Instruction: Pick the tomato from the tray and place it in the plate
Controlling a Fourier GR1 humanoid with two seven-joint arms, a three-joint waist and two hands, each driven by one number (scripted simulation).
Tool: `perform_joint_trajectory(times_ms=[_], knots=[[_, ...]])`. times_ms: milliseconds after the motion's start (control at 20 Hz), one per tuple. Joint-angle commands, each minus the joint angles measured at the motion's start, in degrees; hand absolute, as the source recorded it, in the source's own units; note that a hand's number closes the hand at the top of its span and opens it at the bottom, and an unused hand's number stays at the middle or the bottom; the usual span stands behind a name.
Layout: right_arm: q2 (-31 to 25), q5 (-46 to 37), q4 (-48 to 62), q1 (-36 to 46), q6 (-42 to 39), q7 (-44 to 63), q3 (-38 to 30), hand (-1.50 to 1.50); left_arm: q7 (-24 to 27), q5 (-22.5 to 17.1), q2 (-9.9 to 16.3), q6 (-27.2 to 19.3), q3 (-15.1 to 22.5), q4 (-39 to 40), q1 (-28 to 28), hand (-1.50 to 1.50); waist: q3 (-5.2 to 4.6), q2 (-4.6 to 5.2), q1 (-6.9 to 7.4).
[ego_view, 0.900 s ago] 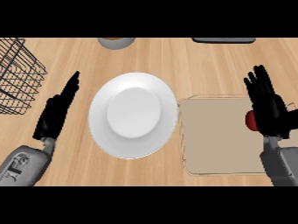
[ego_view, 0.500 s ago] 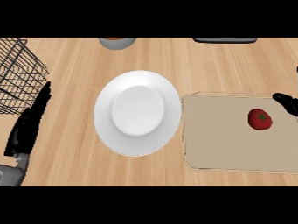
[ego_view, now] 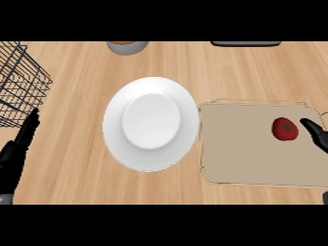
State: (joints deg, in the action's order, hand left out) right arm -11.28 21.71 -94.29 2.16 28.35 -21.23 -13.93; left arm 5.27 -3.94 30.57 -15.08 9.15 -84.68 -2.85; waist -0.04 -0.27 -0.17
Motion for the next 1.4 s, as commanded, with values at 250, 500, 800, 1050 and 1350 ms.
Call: perform_joint_trajectory(times_ms=[250, 500, 800, 1050, 1350], knots=[[-11.24, -6.89, -9.94, -14.96, -6.92, 13.44, 6.10, -1.50, 2.51, 0.56, -0.89, 1.38, -1.75, 0.96, -1.29, 0.00, -0.07, 0.22, -0.41], [-20.63, -12.97, -10.19, -16.21, -8.48, 26.56, 8.68, -1.50, 1.89, 1.51, -1.09, 1.45, -1.56, 1.12, -0.09, 0.00, -0.08, 0.40, 0.06], [-28.68, -11.12, -8.67, -9.87, -14.44, 41.89, 6.41, -1.50, 3.26, 1.77, -2.38, 2.54, -2.59, 2.34, 0.07, 0.00, -0.01, 0.37, 0.42], [-31.96, -9.88, -3.22, -5.02, -21.95, 47.11, 8.06, -1.50, 5.10, 1.75, -1.41, 4.74, -4.35, 4.61, -0.12, 0.00, 0.01, 0.42, 0.41], [-31.41, -13.69, 7.15, 0.14, -28.81, 46.88, 13.20, -1.50, 1.03, 3.16, -2.60, 4.14, -4.09, 0.22, -0.49, 0.00, 0.07, 0.38, 0.69]])
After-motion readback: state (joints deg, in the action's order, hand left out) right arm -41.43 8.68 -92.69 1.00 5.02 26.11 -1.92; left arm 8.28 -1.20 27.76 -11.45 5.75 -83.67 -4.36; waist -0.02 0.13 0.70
